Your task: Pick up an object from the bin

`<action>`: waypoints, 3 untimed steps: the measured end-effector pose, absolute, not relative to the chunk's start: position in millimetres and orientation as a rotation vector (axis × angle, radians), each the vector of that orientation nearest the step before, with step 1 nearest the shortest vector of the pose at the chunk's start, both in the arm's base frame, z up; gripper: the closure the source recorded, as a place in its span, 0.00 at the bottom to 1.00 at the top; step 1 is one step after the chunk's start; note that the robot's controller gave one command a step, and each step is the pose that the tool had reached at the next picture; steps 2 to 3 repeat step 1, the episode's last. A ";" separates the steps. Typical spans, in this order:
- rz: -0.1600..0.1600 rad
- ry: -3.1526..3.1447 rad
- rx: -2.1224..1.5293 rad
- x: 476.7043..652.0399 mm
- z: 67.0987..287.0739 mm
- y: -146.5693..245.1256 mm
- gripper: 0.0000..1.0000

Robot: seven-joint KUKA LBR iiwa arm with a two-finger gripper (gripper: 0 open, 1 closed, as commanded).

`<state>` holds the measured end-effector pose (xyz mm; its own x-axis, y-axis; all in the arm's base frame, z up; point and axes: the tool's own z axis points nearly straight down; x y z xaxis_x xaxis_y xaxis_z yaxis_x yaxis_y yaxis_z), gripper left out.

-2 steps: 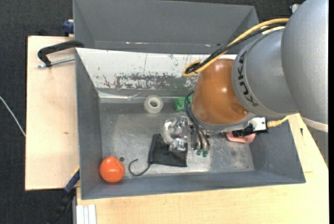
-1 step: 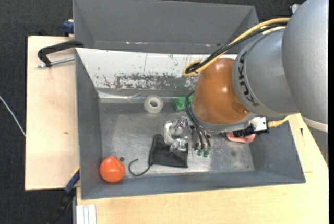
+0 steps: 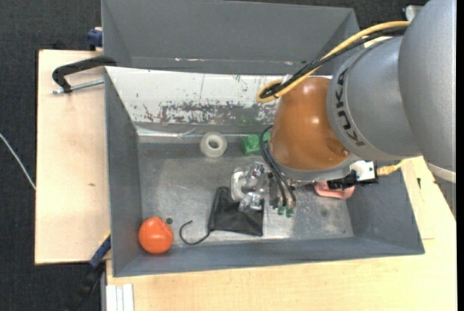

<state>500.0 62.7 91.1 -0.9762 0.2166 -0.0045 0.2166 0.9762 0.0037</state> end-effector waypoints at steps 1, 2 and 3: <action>0.004 3.119 0.342 500.1 103.3 62.3 1.00; 0.004 3.119 0.342 500.1 103.3 62.3 1.00; 0.004 3.119 0.342 500.1 103.3 62.3 1.00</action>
Offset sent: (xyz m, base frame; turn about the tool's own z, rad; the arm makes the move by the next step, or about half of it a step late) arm -0.0001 0.0000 0.0317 0.0000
